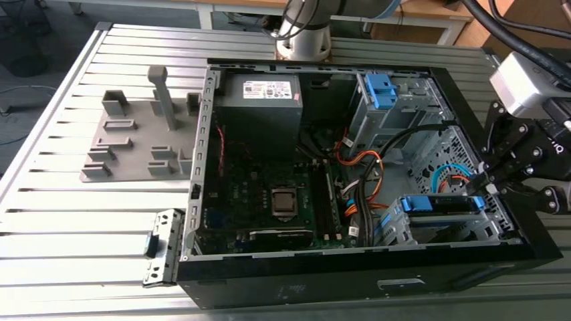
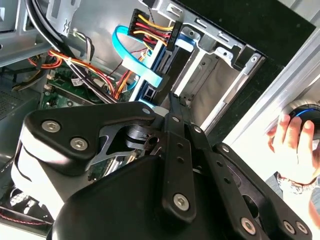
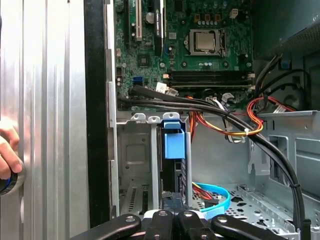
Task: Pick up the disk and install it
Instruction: 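Insert the disk into the insertion slot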
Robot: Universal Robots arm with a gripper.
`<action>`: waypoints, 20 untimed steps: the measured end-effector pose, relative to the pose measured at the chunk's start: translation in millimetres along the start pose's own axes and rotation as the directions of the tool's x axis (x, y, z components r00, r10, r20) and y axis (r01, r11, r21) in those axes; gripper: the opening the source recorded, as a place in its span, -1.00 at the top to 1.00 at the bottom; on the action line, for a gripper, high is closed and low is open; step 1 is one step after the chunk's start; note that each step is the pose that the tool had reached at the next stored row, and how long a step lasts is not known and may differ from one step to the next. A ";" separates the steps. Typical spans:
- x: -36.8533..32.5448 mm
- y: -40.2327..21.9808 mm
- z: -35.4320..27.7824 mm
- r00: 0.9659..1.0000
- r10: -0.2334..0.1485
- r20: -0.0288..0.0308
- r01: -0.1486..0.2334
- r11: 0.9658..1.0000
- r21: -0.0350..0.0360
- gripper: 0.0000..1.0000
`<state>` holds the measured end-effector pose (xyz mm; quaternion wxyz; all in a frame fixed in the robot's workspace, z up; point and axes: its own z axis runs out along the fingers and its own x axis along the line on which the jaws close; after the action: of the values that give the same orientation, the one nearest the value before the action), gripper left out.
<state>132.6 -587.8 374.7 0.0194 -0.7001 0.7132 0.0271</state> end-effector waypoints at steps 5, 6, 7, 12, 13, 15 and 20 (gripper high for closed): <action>0.0 -3.7 1.4 1.000 0.000 0.000 0.000 1.000 0.000 0.79; 0.0 -4.8 1.7 1.000 0.000 0.000 0.000 1.000 0.000 0.79; 0.0 -5.7 2.1 1.000 0.000 0.000 0.000 1.000 0.000 0.79; 0.1 -9.2 4.5 1.000 0.000 0.000 0.000 1.000 0.000 0.79; 0.1 -10.0 5.1 1.000 0.000 0.000 0.000 1.000 0.000 0.79; 0.2 -11.6 6.4 1.000 0.000 0.000 0.000 1.000 0.000 0.79; 0.2 -14.8 11.2 1.000 0.000 -0.002 0.000 1.000 0.000 0.79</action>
<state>147.3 -587.6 363.3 0.0186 -0.7002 0.7133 0.0263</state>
